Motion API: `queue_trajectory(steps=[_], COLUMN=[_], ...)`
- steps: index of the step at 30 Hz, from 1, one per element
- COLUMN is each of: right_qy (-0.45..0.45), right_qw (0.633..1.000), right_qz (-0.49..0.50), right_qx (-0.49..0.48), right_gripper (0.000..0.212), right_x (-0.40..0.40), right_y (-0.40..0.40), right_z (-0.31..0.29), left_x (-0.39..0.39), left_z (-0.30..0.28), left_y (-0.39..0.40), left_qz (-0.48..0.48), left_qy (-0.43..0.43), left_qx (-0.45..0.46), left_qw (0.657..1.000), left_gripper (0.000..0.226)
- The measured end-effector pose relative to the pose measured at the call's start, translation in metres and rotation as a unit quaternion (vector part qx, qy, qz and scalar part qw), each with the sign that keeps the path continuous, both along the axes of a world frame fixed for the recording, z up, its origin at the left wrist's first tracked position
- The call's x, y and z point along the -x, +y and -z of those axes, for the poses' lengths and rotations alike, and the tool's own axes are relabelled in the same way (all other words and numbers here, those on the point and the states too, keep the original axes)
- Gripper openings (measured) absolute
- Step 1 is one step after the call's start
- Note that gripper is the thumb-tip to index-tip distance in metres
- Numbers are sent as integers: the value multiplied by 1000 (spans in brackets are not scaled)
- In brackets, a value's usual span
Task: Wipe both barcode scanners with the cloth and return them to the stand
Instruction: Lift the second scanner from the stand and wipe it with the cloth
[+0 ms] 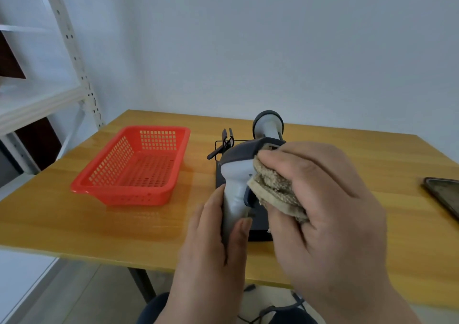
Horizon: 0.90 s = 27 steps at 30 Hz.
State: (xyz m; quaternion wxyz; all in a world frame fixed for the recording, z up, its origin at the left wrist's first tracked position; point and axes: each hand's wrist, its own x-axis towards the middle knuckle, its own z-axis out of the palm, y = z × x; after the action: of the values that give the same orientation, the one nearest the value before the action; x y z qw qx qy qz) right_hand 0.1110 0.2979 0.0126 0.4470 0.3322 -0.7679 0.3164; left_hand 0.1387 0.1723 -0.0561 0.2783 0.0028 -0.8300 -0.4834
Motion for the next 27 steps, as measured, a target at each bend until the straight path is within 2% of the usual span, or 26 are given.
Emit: queue_trajectory(steps=[3, 7, 11, 15, 18, 21, 24, 25, 26, 27], right_qy=[-29, -71, -34, -35, -94, -212, -407, -424, -412, -373], right_qw=[998, 995, 998, 995, 989, 972, 896, 881, 882, 897], right_qz=[27, 62, 39, 86, 112, 87, -4, -21, -28, -23], right_qx=[-40, -27, 23, -22, -15, 60, 180, 209, 229, 235], right_gripper=[27, 28, 32, 31, 29, 16, 15, 15, 15, 13], right_x=[5, 6, 0, 8, 5, -5, -13, -15, -17, -16], right_y=[13, 14, 3, 16, 14, 6, 8, 10, 11, 11], right_z=[1, 0, -1, 3, 7, -3, -17, -20, -20, -18], left_x=[-1, 1, 3, 0, 0, 1, 3, 4, 4, 4], left_z=[-3, 1, -1, -6, -4, 1, 4, 3, 2, 1], left_y=[-4, -3, 0, -7, -6, -3, -3, -2, -2, -1], left_qz=[-7, 13, 22, -9, -24, -34, -37, -35, -32, -28], left_qy=[-8, -30, -4, 14, 28, 24, 24, 18, 9, 5], left_qx=[-34, -31, 20, 20, 6, -16, -44, -53, -59, -61], left_qw=[999, 999, 1000, 1000, 999, 999, 998, 998, 998, 998], left_gripper=[42, 61, 55, 60, 61, 58, 54, 50, 47, 49])
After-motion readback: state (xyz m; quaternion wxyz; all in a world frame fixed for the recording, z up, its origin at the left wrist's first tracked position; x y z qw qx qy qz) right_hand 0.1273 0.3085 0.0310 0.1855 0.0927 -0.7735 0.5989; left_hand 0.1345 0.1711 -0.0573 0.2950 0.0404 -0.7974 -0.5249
